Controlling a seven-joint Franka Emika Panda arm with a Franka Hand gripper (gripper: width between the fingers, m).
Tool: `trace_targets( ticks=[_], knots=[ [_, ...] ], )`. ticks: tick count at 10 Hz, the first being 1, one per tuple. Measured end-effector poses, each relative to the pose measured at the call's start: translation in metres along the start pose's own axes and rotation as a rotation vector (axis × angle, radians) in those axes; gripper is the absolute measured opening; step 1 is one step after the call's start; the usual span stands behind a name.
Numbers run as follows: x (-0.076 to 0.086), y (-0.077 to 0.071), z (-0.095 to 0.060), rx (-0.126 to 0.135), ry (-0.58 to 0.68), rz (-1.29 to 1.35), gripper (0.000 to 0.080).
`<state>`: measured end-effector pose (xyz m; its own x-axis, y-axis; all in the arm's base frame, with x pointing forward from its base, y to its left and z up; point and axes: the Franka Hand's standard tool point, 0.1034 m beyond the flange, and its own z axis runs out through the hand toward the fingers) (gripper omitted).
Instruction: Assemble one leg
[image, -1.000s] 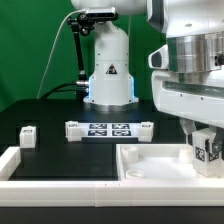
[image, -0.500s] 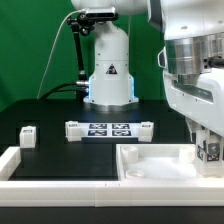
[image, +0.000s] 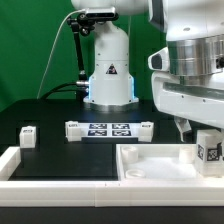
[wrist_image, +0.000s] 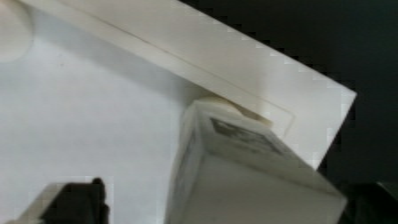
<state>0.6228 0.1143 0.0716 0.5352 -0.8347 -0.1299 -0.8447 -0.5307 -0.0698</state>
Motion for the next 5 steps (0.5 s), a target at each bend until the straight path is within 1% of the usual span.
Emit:
trace_targets(
  ticks=[2,3,4,5],
  knots=[
    [-0.002,-0.0038,-0.0038,-0.034,0.012,-0.293,0.0649],
    [-0.0044,-0.005,-0.0046,-0.061,0.031,-0.412,0.0649],
    [-0.0096,-0.0075,-0.0045,-0.094,0.061,-0.534,0.0649],
    [-0.0101,-0.0083,-0.0038,-0.099,0.063,-0.696,0.0649]
  ],
)
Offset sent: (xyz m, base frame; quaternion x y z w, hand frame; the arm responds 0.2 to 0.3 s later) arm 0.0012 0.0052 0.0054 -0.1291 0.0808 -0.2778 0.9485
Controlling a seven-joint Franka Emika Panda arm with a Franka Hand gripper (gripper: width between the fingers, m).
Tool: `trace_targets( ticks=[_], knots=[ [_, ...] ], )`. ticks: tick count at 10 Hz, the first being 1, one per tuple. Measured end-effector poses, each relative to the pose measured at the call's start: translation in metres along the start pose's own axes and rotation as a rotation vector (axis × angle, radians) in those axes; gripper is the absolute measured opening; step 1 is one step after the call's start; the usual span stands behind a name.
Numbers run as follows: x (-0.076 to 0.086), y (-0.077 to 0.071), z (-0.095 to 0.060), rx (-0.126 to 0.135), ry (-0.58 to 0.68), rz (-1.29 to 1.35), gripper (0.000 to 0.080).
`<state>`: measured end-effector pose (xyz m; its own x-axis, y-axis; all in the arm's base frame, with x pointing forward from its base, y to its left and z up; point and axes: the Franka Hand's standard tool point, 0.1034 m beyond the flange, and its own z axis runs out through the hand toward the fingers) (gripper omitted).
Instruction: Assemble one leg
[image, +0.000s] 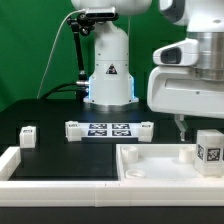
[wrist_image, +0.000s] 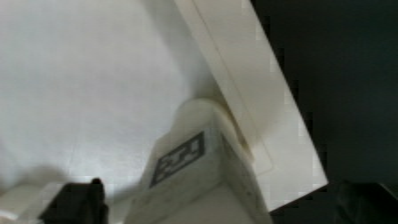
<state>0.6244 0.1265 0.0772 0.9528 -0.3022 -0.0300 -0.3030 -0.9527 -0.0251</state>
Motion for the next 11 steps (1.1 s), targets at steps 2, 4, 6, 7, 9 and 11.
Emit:
trace_targets(
  ticks=[2,4,6,7,9,11],
  knots=[
    [-0.0006,-0.0013,0.0,0.0,0.001,-0.174,0.0649],
    [0.0,0.0004,-0.0001,0.002,-0.002,-0.323,0.0649],
    [0.0007,0.0031,-0.0002,0.001,-0.007,-0.413,0.0649],
    [0.0007,0.0031,-0.0002,0.001,-0.007,-0.413,0.0638],
    [0.0006,0.003,-0.0002,0.001,-0.007,-0.403,0.0469],
    [0.0016,0.0051,0.0001,-0.001,-0.007,-0.373,0.0292]
  ],
)
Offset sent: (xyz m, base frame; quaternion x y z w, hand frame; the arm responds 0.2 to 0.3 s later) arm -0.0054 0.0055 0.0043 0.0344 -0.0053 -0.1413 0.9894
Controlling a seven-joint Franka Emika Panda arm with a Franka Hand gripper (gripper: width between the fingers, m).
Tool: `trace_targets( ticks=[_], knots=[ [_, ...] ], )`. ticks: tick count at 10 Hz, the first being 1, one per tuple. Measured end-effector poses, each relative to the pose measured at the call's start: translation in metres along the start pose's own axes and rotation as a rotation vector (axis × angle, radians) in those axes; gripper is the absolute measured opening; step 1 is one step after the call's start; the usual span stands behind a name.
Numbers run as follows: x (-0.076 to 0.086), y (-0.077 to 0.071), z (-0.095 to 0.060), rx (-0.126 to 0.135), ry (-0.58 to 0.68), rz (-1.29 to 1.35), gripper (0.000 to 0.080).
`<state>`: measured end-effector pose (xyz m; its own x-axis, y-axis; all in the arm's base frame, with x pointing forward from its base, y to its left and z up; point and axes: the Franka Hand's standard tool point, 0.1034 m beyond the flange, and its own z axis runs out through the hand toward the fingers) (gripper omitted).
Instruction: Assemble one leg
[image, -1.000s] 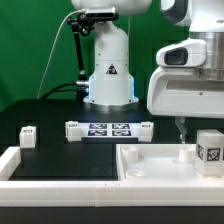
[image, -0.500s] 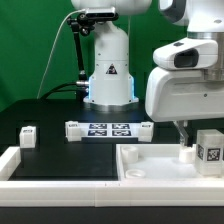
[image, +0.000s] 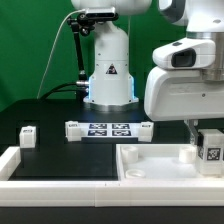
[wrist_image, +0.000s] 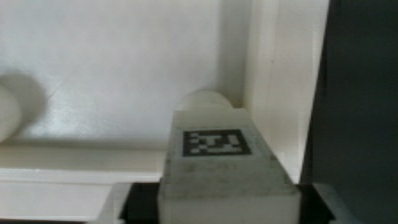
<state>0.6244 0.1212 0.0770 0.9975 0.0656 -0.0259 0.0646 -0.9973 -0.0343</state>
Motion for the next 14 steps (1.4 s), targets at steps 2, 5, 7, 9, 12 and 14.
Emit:
trace_targets(
  ticks=[2,5,7,9,12,14],
  knots=[
    [-0.0001,0.0003,0.0006,0.01,0.0,0.205,0.0292],
    [0.0008,0.0021,0.0015,0.043,0.011,0.571,0.0292],
    [0.0004,0.0025,0.0021,0.063,0.014,0.824,0.0292],
    [0.0002,0.0041,0.0024,0.097,0.009,1.09,0.0292],
    [-0.0006,0.0028,0.0027,0.107,0.002,1.468,0.0292],
    [-0.0002,0.0034,0.003,0.122,-0.013,1.605,0.0292]
  ],
)
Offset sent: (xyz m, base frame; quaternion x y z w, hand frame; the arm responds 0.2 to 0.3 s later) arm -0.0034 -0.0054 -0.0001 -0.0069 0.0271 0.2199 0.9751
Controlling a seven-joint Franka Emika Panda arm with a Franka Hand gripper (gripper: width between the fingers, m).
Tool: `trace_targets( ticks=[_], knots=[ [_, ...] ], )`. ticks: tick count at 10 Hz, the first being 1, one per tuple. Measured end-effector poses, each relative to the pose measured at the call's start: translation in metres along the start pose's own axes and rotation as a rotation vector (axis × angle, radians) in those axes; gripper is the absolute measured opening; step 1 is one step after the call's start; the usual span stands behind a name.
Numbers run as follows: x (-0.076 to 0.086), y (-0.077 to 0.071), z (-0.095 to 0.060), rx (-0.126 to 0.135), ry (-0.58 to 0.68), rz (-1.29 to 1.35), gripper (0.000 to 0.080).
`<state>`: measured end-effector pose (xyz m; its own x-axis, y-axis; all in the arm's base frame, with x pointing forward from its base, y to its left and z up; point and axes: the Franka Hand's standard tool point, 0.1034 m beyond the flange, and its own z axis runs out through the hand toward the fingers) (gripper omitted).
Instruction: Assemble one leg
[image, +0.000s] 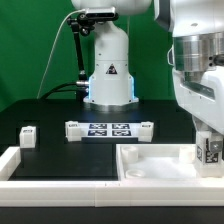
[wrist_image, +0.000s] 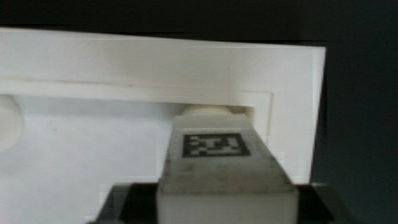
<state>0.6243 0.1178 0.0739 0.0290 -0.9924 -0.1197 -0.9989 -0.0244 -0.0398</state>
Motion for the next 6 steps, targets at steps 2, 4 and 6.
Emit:
trace_targets(
  ticks=[2,4,6],
  knots=[
    [-0.0009,-0.0002,0.0002,0.0,-0.01,0.136,0.0292],
    [-0.0018,-0.0002,0.0003,-0.001,-0.016,0.187,0.0368],
    [-0.002,0.0001,0.0005,-0.003,-0.018,0.114,0.0505]
  ],
)
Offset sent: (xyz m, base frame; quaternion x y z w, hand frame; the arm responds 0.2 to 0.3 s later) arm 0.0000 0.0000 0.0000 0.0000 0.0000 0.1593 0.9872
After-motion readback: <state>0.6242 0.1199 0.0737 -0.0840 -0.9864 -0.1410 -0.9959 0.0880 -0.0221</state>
